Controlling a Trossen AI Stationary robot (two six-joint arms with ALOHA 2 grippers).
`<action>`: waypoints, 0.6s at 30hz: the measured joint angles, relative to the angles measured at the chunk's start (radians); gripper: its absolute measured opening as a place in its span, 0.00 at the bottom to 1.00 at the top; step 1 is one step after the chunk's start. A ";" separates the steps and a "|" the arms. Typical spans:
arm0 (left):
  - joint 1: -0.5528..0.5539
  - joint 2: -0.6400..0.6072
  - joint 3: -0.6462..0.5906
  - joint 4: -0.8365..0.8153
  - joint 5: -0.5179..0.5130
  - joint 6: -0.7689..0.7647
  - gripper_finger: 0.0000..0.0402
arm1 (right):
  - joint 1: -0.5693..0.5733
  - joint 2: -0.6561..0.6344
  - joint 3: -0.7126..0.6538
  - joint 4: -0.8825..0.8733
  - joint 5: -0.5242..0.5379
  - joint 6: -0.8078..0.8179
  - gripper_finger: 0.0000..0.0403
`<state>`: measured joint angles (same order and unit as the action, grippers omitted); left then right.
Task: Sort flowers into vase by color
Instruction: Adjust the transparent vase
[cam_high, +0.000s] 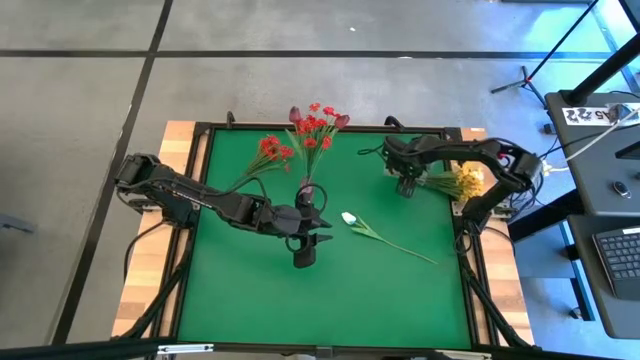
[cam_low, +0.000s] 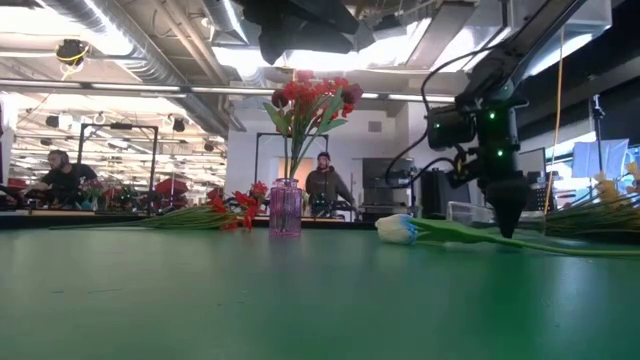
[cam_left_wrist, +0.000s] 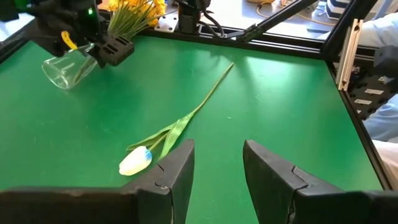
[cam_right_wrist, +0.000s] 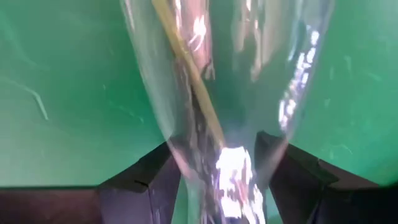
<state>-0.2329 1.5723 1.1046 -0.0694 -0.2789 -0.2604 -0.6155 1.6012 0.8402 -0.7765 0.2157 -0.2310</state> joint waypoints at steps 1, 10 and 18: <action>0.000 0.000 0.000 0.001 0.000 0.000 0.33 | 0.006 0.008 0.001 0.004 -0.002 0.000 0.51; 0.001 0.000 0.000 0.002 0.000 0.000 0.33 | 0.120 0.021 0.001 0.042 0.047 -0.005 0.44; 0.001 0.000 0.000 0.002 -0.001 0.000 0.33 | 0.243 0.022 0.000 0.081 0.046 -0.003 0.46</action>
<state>-0.2321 1.5723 1.1046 -0.0669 -0.2794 -0.2607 -0.3730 1.6234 0.8406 -0.6960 0.2615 -0.2337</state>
